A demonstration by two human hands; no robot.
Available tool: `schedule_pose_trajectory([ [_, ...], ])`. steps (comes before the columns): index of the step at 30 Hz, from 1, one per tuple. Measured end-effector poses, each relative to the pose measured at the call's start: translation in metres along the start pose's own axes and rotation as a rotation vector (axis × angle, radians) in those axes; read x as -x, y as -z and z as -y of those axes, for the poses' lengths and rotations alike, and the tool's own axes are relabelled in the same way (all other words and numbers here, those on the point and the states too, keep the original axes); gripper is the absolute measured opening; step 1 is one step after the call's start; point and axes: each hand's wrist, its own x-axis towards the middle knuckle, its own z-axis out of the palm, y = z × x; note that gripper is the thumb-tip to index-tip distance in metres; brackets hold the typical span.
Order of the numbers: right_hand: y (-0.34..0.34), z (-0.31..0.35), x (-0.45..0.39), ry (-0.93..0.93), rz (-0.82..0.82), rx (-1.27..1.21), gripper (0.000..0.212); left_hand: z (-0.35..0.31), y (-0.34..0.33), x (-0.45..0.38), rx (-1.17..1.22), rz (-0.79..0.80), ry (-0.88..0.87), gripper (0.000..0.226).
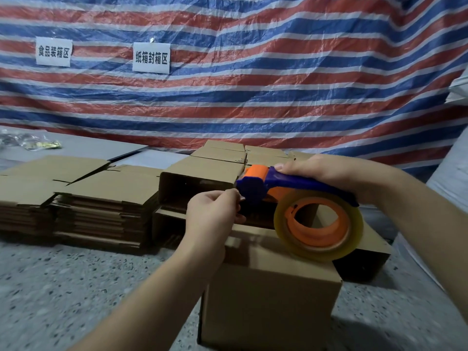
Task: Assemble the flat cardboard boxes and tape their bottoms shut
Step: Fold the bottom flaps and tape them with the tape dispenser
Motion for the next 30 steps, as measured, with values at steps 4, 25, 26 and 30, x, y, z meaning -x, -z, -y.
schedule_pose_trajectory([
  [4, 0.008, -0.003, 0.006, -0.047, 0.053, 0.003, 0.069, 0.002, 0.003, -0.006, 0.077, -0.073, 0.050, 0.025],
  [25, -0.016, 0.033, -0.013, -0.150, 0.090, 0.430, 0.052, 0.053, 0.078, 0.006, 0.037, 0.019, 0.146, 0.019],
  [26, -0.016, 0.034, -0.013, -0.153, 0.093, 0.434, 0.056, 0.054, 0.078, 0.007, 0.041, 0.013, 0.144, 0.018],
  [30, -0.016, 0.034, -0.012, -0.145, 0.089, 0.448, 0.066, 0.058, 0.077, 0.008, 0.043, 0.031, 0.155, 0.018],
])
